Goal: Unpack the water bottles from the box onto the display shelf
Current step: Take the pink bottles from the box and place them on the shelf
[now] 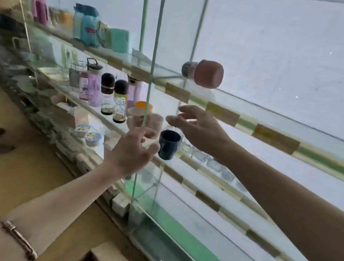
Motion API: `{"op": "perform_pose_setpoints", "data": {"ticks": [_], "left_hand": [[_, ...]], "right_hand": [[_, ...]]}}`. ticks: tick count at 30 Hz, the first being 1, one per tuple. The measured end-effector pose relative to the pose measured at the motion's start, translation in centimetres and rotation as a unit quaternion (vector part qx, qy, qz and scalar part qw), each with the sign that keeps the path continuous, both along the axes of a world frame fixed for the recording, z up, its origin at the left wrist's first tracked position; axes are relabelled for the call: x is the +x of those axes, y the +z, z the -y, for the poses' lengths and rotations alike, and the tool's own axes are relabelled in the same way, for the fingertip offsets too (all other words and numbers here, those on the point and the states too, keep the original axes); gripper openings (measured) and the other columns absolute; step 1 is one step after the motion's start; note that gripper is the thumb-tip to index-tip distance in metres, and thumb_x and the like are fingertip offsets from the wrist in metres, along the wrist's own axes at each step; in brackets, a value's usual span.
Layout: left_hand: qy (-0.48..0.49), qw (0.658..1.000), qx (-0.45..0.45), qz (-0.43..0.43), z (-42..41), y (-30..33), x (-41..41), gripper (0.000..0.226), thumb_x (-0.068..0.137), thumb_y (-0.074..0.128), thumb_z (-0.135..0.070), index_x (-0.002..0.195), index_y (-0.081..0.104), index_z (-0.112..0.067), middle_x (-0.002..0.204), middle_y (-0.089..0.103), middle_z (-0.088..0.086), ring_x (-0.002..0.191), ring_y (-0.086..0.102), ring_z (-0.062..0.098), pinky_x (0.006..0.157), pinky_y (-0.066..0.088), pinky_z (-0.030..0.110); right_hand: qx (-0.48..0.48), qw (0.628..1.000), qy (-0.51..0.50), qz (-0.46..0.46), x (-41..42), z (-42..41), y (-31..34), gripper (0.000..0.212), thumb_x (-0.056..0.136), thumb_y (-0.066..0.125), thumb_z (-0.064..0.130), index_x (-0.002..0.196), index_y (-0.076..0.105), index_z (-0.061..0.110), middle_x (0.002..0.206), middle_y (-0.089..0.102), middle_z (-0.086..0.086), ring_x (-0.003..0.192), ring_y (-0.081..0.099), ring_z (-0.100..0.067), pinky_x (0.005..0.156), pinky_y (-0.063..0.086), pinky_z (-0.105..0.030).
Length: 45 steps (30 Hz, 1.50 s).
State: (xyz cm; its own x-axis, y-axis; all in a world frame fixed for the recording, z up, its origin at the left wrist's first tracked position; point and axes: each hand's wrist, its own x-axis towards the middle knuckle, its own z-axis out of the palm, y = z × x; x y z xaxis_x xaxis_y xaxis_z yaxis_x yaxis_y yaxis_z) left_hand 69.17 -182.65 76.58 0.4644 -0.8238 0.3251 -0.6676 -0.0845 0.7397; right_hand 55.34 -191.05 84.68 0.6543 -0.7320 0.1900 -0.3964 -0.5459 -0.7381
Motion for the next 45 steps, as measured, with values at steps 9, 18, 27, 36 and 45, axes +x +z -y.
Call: {"op": "perform_pose_setpoints", "data": {"ticks": [9,18,27,36,45], "left_hand": [[0.071,0.994,-0.005,-0.086,-11.2,-6.3,-1.1,0.027,0.091,0.057,-0.030,0.117,0.058,-0.024,0.115,0.058,-0.009,0.103,0.056,0.005,0.071,0.040,0.007],[0.137,0.968,0.114,-0.174,-14.4,-17.0,-0.6,0.016,0.091,0.056,-0.023,0.105,0.061,-0.028,0.104,0.060,-0.011,0.093,0.058,0.004,0.078,0.045,0.011],[0.300,0.882,0.184,-0.314,-13.5,-28.3,-0.6,0.028,0.090,0.056,-0.015,0.118,0.056,-0.016,0.110,0.057,0.000,0.091,0.062,0.018,0.087,0.049,0.031],[0.355,0.834,0.234,-0.353,-15.9,-38.4,0.6,0.039,0.092,0.055,-0.019,0.130,0.049,-0.010,0.131,0.049,0.008,0.115,0.054,0.020,0.094,0.042,0.026],[0.343,0.779,0.323,-0.415,-19.8,-54.4,1.8,0.054,0.091,0.058,-0.028,0.138,0.038,-0.014,0.136,0.044,0.008,0.117,0.051,0.019,0.094,0.039,0.026]], "right_hand": [[0.099,0.990,0.101,-0.017,2.0,-8.1,-6.8,0.058,0.086,0.061,0.049,0.136,0.047,0.024,0.123,0.058,0.007,0.104,0.058,-0.006,0.076,0.048,-0.018],[0.135,0.964,0.183,-0.138,6.2,-8.4,-15.3,0.071,0.083,0.061,0.058,0.141,0.038,0.023,0.132,0.052,0.004,0.115,0.052,-0.013,0.099,0.046,-0.037],[0.166,0.901,0.296,-0.272,11.2,-5.6,-26.6,0.078,0.084,0.059,0.057,0.145,0.032,0.017,0.139,0.047,-0.003,0.123,0.047,-0.018,0.100,0.043,-0.034],[0.183,0.856,0.332,-0.353,13.8,-7.2,-39.2,0.065,0.087,0.060,0.049,0.137,0.042,0.012,0.127,0.054,-0.005,0.112,0.051,-0.020,0.090,0.042,-0.031],[0.192,0.833,0.319,-0.408,17.4,-9.2,-55.3,0.076,0.085,0.061,0.052,0.143,0.034,0.011,0.140,0.046,-0.006,0.125,0.045,-0.022,0.096,0.038,-0.031]]}}
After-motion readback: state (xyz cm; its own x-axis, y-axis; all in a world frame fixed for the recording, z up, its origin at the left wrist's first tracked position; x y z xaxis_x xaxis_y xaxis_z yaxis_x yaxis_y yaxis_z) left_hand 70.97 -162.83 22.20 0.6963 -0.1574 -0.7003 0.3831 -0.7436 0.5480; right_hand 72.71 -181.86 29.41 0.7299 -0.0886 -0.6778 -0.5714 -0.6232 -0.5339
